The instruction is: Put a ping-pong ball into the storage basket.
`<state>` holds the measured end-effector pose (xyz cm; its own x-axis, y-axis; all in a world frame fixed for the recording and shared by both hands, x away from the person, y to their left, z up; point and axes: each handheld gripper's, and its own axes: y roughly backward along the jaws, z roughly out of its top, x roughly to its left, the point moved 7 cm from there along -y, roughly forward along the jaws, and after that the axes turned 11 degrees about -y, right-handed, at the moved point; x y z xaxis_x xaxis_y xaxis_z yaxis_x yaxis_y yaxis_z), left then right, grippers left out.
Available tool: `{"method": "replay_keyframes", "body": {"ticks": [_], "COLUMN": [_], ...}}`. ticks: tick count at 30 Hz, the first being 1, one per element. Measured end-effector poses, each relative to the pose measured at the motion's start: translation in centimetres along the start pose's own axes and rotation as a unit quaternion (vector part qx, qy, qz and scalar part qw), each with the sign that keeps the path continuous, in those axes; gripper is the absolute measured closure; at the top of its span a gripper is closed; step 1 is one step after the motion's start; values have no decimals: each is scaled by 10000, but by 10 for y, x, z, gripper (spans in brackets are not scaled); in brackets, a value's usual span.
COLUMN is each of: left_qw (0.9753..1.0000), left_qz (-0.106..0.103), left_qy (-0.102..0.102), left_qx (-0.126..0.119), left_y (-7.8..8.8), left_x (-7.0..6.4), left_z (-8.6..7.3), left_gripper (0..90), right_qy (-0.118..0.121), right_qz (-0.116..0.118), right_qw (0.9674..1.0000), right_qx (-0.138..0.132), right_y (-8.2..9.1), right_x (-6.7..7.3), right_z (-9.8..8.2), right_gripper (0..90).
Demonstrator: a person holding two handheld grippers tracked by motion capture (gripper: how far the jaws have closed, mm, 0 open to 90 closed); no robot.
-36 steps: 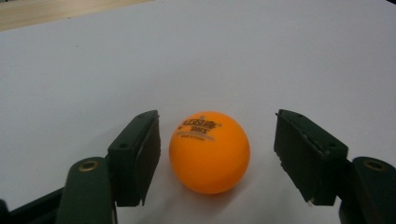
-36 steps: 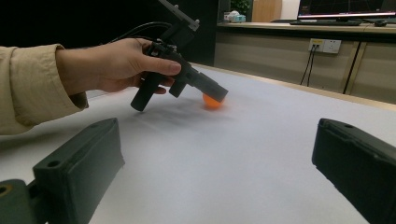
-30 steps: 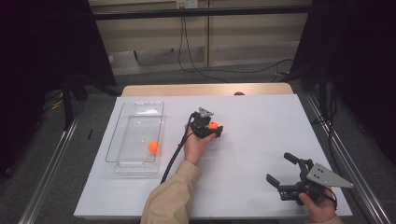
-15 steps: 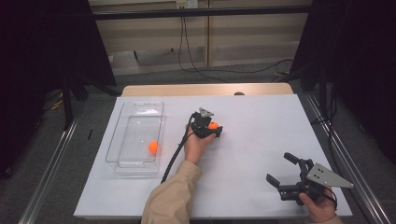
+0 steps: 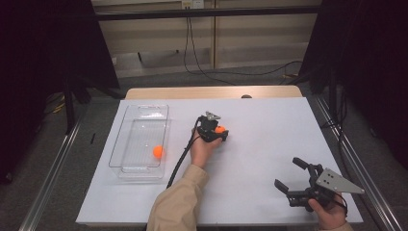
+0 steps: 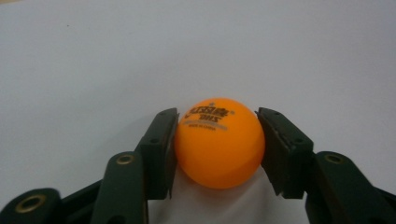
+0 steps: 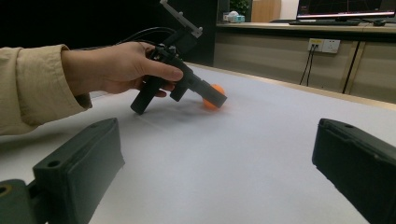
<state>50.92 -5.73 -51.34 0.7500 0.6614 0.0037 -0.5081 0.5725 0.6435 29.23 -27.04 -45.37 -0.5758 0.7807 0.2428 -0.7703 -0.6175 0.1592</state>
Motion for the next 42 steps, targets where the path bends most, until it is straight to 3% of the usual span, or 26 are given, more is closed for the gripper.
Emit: {"method": "replay_keyframes", "body": {"ticks": [7, 13, 19, 25, 37, 42], "left_qw": [9999, 9998, 9996, 9997, 9995, 9996], "left_qz": [30, -76, -204, -202, -295, -290], "left_qy": [-66, -74, 173, 81, 114, 10], "left_qx": [91, 150, 112, 102, -7, -30], "left_y": [2, 5, 7, 12, 23, 28], "left_x": [-1, -5, -9, -11, -15, -16], "left_z": [-1, -1, -2, -2, -2, -2], "left_gripper": [510, 510, 510, 510, 510, 510], "right_qy": [2, 0, 12, 0, 9, 3], "right_qz": [5, 0, -16, -24, -17, -16], "right_qw": [10000, 10000, 10000, 10000, 10000, 10000], "right_qx": [-1, -2, 2, -3, -3, -4], "right_y": [0, 0, 1, 1, 1, 1], "right_x": [0, 0, -1, -1, 0, 0], "right_z": [0, 0, 0, 0, 0, 0], "right_gripper": [11, 12, 11, 11, 11, 11]}}
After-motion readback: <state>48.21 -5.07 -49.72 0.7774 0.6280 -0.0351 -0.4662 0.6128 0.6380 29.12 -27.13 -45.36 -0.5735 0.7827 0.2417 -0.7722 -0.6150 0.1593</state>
